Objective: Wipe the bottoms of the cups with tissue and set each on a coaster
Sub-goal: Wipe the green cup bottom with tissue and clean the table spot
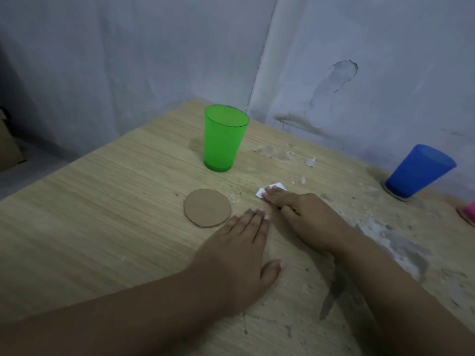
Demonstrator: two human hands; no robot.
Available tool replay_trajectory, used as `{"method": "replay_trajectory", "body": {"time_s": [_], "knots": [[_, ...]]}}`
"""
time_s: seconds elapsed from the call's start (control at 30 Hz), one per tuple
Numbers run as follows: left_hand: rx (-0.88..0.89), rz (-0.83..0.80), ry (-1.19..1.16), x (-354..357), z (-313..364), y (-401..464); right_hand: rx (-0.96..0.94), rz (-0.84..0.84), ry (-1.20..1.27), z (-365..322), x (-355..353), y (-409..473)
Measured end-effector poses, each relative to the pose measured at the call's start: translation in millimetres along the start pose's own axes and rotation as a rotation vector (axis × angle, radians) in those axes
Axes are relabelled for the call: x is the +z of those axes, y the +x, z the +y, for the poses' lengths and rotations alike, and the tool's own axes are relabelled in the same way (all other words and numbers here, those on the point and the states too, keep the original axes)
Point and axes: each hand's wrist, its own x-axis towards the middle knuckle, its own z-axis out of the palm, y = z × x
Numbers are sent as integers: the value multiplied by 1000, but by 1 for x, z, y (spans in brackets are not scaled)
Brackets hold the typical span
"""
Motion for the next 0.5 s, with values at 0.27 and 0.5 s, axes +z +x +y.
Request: {"method": "replay_trajectory", "body": {"time_s": [0.27, 0.5], "knots": [[-9, -17, 7, 0, -1, 0, 53, -18, -42, -17, -2, 50], [-5, -9, 8, 0, 0, 2, -114, -76, 88, -21, 0, 33]]}}
